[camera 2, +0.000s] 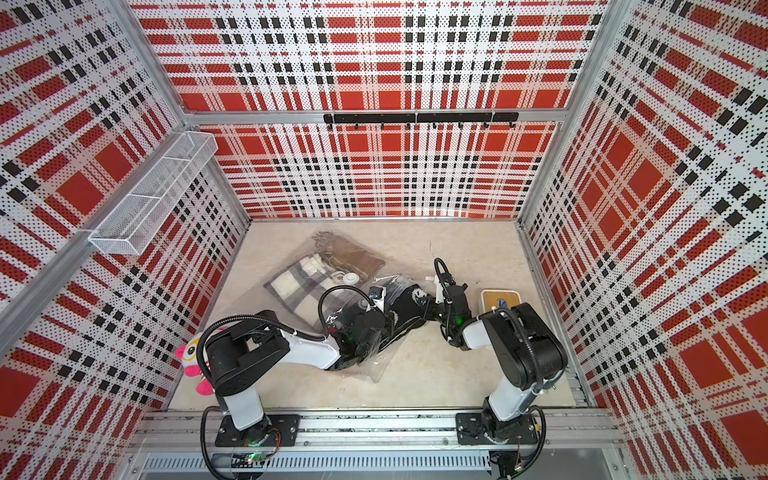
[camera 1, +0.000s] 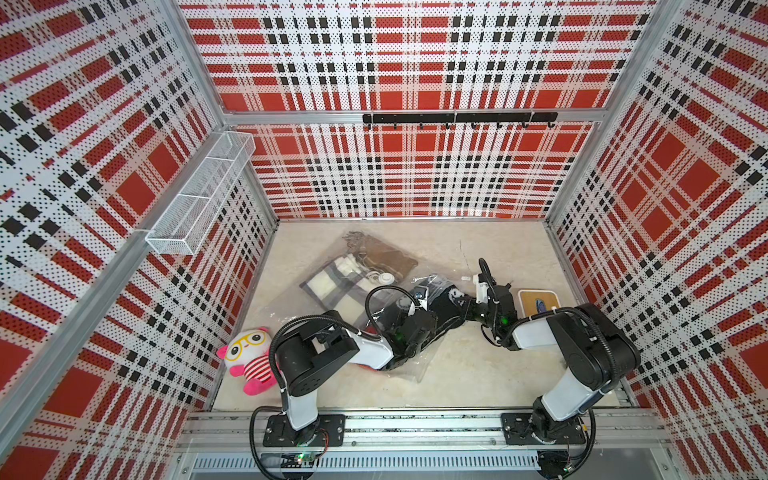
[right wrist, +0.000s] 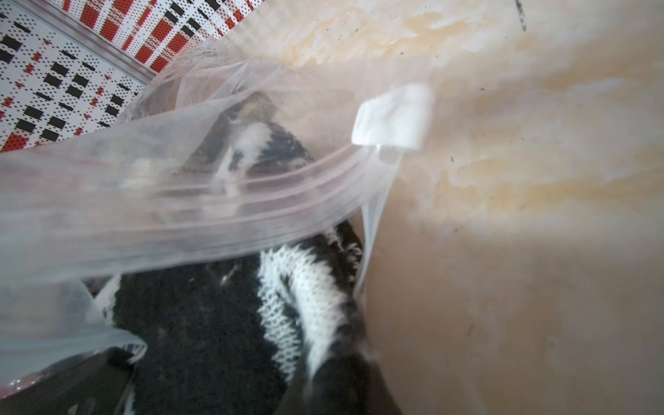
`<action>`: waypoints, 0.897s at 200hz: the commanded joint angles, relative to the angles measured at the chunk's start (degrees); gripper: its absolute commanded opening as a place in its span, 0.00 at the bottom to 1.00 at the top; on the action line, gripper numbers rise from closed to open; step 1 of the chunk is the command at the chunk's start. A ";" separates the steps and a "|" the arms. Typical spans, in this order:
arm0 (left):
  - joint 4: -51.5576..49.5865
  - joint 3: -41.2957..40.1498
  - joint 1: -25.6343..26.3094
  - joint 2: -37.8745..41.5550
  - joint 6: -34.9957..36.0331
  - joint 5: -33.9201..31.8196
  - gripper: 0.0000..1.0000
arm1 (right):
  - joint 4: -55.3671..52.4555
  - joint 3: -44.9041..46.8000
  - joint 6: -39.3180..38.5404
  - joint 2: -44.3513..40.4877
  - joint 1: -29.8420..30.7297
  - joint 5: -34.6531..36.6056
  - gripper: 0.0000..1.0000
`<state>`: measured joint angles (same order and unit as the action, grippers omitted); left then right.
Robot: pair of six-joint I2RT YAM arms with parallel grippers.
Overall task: Take the scarf out of the vacuum bag
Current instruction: Take out the scarf from the vacuum bag.
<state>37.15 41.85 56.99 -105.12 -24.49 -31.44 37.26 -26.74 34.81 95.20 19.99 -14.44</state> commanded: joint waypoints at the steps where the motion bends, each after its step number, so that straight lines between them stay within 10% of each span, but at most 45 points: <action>1: 2.02 -0.98 -0.04 -1.12 -0.48 0.23 0.00 | -7.17 -0.52 -1.66 -2.04 0.30 2.71 0.06; 64: 5.17 2.39 -3.70 -5.69 0.30 4.32 0.00 | -16.69 -18.56 -6.25 6.05 -1.19 2.39 0.08; 96: 3.87 8.65 -5.62 -9.43 1.14 5.70 0.00 | -24.85 -30.28 -8.00 12.21 -1.35 3.17 0.33; 129: 3.64 9.41 -5.60 -9.94 0.52 4.52 0.00 | -24.29 -25.54 -6.18 9.03 -1.34 5.29 0.58; 179: 4.82 8.37 -5.32 -10.19 0.28 5.42 0.00 | -20.65 -25.73 -6.75 12.60 -2.69 0.11 0.58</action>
<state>41.54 50.83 51.46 -114.08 -23.99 -27.22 15.73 -50.78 28.51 105.34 17.96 -11.18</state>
